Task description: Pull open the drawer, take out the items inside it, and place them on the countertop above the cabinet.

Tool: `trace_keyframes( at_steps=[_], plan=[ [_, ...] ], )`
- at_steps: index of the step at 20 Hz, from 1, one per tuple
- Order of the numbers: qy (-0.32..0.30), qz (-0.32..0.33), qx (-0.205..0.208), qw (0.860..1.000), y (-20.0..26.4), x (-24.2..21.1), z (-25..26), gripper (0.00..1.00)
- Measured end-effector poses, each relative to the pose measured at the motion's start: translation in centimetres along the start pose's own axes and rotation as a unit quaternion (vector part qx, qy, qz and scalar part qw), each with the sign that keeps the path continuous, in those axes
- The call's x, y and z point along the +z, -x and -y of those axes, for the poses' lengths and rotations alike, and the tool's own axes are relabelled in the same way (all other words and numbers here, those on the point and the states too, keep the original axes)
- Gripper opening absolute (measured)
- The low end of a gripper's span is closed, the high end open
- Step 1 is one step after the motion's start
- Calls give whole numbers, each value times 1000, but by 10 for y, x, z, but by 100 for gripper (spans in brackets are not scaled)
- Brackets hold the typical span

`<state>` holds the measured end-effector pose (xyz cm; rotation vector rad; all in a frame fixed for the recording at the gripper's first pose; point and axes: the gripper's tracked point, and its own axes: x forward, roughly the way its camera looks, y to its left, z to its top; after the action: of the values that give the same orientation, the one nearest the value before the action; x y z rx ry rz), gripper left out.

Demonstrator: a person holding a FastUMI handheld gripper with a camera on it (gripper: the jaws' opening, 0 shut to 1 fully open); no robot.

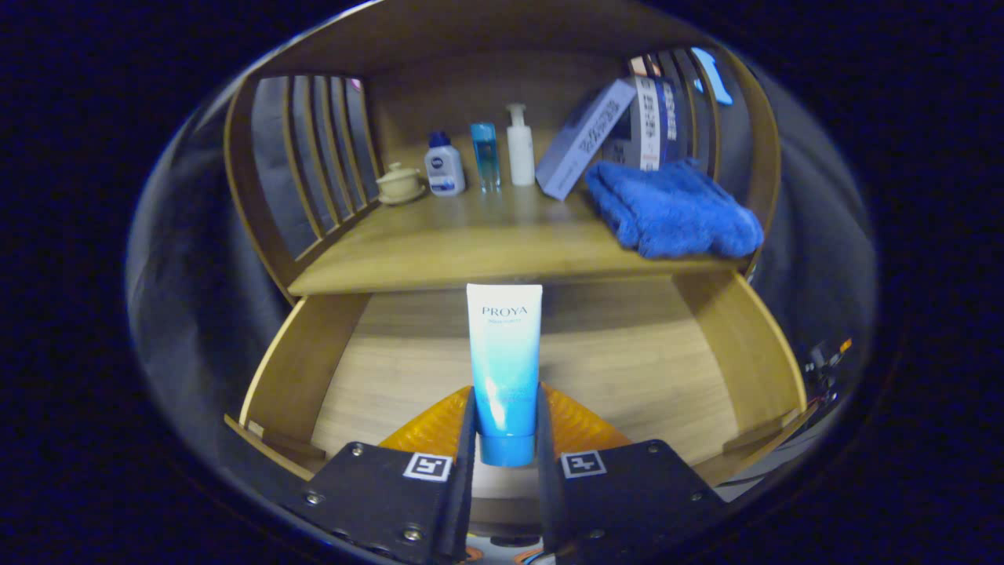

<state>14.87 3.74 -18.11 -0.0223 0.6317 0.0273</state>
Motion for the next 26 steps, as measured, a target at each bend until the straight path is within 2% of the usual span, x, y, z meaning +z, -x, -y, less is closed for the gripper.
trace_keyframes(
  at_steps=[7, 11, 14, 19, 23, 26],
  plan=[
    [5, 114, 28, 993, 66, 59, -9, 36],
    [-1, 162, 39, 986, 78, 112, -20, 36],
    [0, 188, 25, 982, 80, 146, -13, 36],
    [1, 190, 1, 982, 37, 177, -10, 36],
    [0, 152, -16, 988, -17, 161, -11, 36],
    [-2, 107, -28, 994, -61, 131, -12, 36]
  ],
)
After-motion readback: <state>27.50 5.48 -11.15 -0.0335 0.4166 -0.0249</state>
